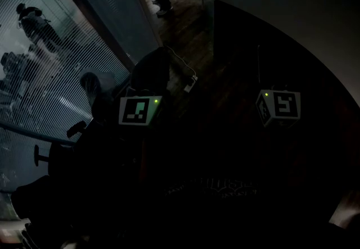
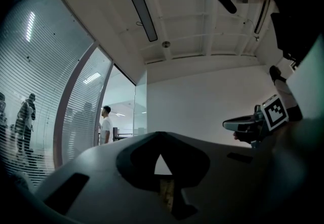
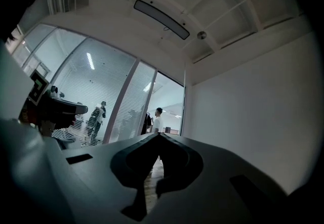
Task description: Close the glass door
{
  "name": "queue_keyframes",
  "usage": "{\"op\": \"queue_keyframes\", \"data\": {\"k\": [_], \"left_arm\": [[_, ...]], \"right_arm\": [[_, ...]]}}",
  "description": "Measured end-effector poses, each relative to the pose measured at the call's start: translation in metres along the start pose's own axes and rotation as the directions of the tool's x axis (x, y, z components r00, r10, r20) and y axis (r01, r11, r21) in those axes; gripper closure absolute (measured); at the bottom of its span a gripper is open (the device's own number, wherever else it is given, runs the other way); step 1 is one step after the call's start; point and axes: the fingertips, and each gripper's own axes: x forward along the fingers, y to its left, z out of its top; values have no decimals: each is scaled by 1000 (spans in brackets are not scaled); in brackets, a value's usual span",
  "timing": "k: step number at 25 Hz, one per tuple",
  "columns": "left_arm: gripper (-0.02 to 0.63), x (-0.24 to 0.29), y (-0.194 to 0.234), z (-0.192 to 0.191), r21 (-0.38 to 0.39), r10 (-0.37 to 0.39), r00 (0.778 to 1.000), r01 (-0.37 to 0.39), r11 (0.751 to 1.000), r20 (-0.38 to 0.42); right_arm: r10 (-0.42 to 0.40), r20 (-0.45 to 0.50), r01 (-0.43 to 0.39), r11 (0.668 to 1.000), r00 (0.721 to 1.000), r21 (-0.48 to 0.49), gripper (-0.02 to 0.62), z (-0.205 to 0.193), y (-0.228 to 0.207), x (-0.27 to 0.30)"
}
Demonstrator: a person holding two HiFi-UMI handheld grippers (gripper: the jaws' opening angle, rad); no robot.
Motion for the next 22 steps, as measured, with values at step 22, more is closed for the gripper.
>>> {"op": "queue_keyframes", "data": {"k": [22], "left_arm": [[611, 0, 1, -4, 2, -13, 1000, 13, 1000, -3]], "right_arm": [[-18, 37, 16, 998, 999, 67, 594, 1, -4, 0]]}}
